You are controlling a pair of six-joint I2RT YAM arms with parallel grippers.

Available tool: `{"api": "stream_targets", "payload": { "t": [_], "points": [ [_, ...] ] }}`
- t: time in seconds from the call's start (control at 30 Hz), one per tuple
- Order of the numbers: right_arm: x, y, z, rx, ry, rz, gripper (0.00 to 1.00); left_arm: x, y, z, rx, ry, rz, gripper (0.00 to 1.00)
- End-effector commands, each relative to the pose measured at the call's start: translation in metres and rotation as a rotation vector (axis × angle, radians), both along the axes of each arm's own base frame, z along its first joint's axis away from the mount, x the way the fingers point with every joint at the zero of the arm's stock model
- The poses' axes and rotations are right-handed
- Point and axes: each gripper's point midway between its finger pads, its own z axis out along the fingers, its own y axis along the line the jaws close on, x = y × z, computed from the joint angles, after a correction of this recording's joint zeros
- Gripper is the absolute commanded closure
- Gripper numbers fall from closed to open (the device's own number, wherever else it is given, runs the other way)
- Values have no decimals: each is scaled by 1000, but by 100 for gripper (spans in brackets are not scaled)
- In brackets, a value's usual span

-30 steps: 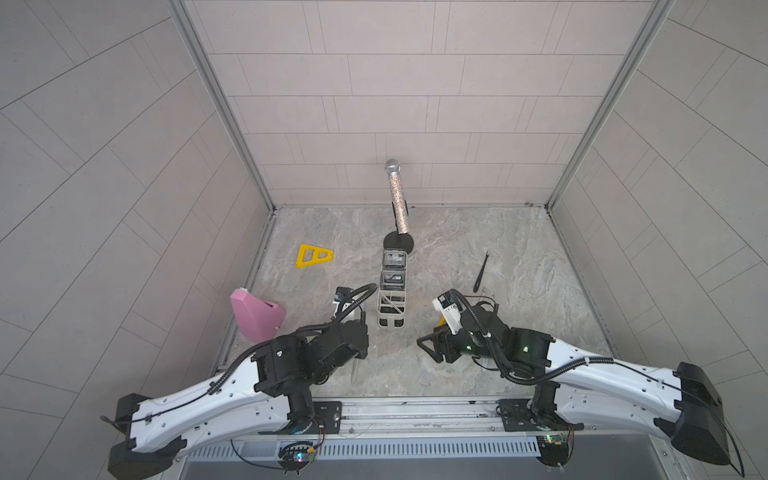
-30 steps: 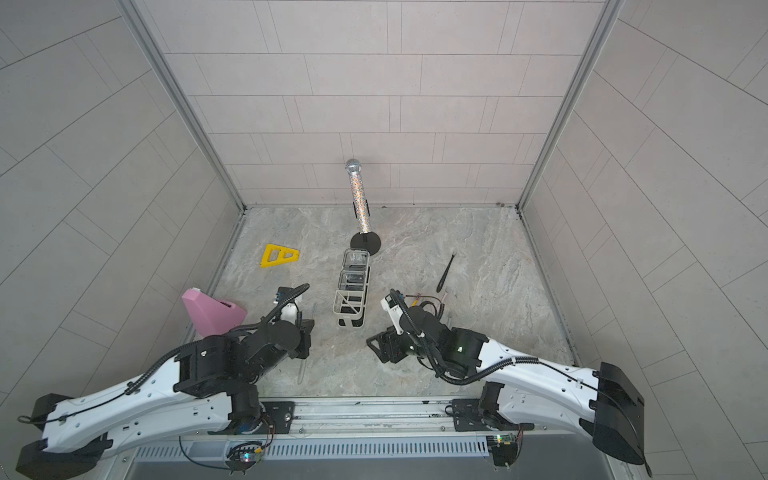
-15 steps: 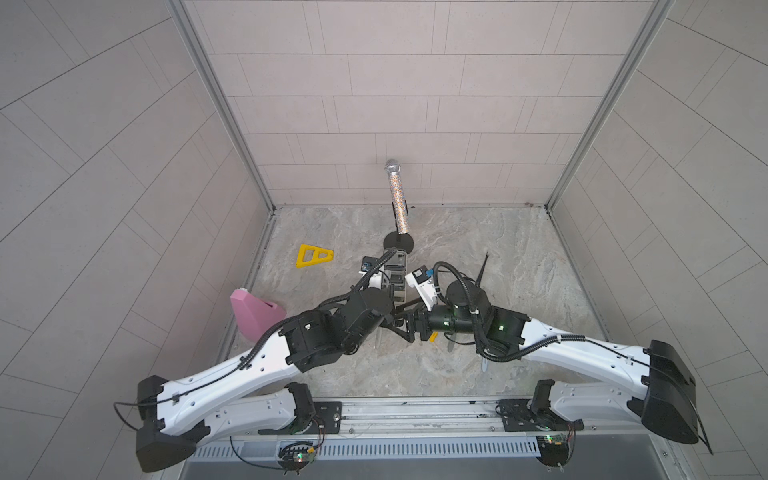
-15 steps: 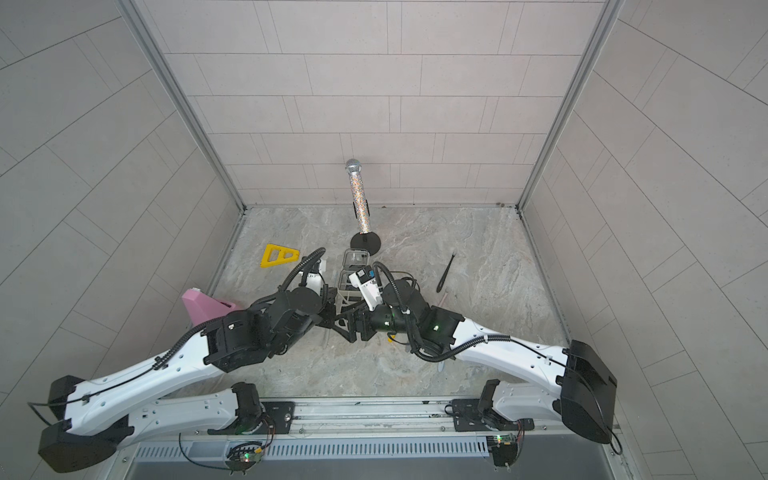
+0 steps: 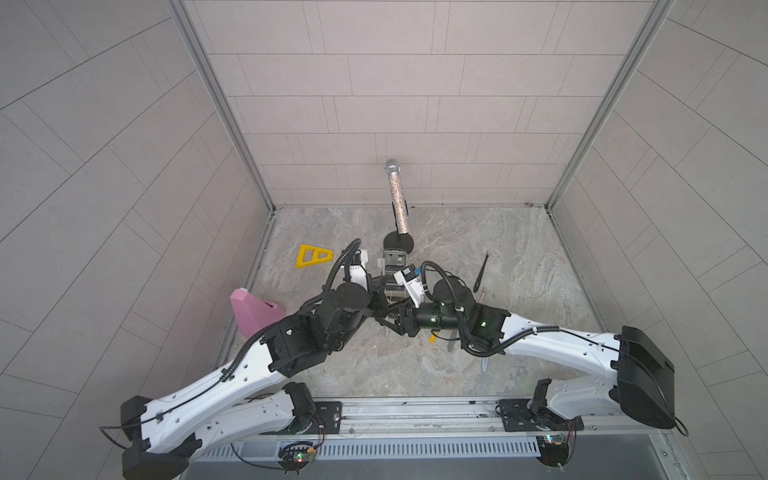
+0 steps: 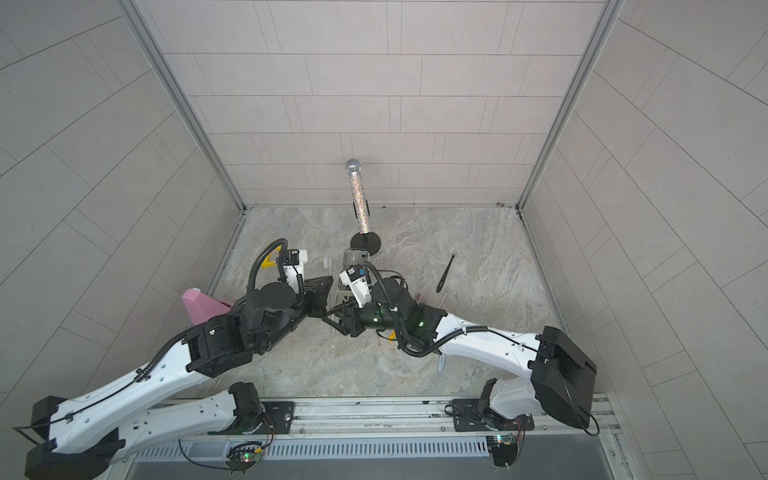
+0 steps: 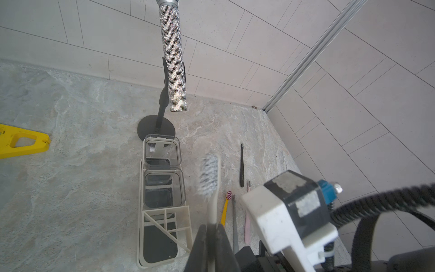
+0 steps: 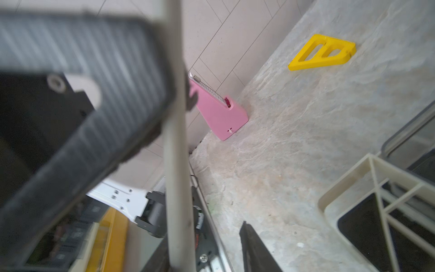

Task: Place the toothbrush into the toothbrush holder
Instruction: Pick up the toothbrush from the center of the board.

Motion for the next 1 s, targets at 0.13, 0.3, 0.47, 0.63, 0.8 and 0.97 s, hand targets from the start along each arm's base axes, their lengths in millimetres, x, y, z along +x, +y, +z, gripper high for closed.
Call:
{"api": "stream_targets", "payload": {
  "t": [0.13,0.3,0.47,0.63,0.8,0.97],
  "points": [
    [3,3,19,66,-14,-5,90,3,-2,-3,-37,2,13,92],
    [1,-1,11,49,-7,-8,96,5,8,-5,-35,11,21,54],
    [-5,-4,5,48,-5,9,98,8,22,1,-130,48,-5,20],
    [-14,-6,12,86,-21,53,98,13,27,7,-344,101,-85,19],
    [-24,-7,21,109,-37,113,98,16,15,4,-470,149,-181,19],
    [-30,-8,26,126,-37,151,98,8,1,4,-497,173,-276,20]
  ]
}}
